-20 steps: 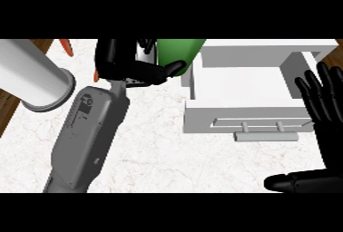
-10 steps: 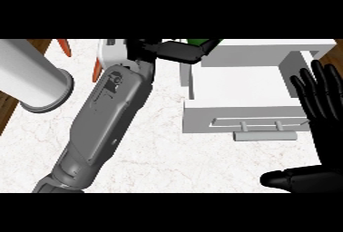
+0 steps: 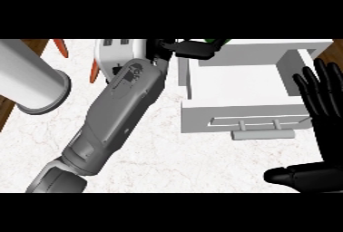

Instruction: Pick up the cup, place it into the drawer and close the drawer

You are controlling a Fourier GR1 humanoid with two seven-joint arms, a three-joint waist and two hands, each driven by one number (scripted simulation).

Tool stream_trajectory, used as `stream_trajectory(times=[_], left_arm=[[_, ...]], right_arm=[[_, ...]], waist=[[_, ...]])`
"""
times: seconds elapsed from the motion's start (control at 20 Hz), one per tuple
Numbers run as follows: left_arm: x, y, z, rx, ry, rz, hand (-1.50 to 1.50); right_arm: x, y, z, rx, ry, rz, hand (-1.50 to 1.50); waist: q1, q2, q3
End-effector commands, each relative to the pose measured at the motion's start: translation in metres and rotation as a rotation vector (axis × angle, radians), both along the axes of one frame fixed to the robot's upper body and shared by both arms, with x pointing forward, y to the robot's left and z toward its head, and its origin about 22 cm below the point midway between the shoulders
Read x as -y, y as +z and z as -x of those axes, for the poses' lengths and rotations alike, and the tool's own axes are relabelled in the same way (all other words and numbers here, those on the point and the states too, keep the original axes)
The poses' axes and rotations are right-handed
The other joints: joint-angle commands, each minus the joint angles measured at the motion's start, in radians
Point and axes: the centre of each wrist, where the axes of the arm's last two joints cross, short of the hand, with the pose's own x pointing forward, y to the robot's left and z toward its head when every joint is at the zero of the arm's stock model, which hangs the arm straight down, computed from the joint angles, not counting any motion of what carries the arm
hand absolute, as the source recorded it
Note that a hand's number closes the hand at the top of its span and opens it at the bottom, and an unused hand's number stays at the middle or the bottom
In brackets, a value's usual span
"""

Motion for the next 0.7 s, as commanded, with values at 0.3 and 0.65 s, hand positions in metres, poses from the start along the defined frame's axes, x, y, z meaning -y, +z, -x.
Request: stream_trajectory(times=[0.3, 0.65], left_arm=[[0.016, -0.022, -0.006, -0.074, 0.033, -0.112, 1.5], [0.025, -0.02, -0.008, -0.066, 0.031, -0.203, 1.5]], right_arm=[[0.007, 0.003, 0.009, 0.008, 0.055, -0.001, -1.5], [-0.019, -0.004, -0.004, 0.0, 0.061, -0.005, -1.5]], waist=[[-0.045, 0.007, 0.001], [-0.049, 0.011, 0.001]])
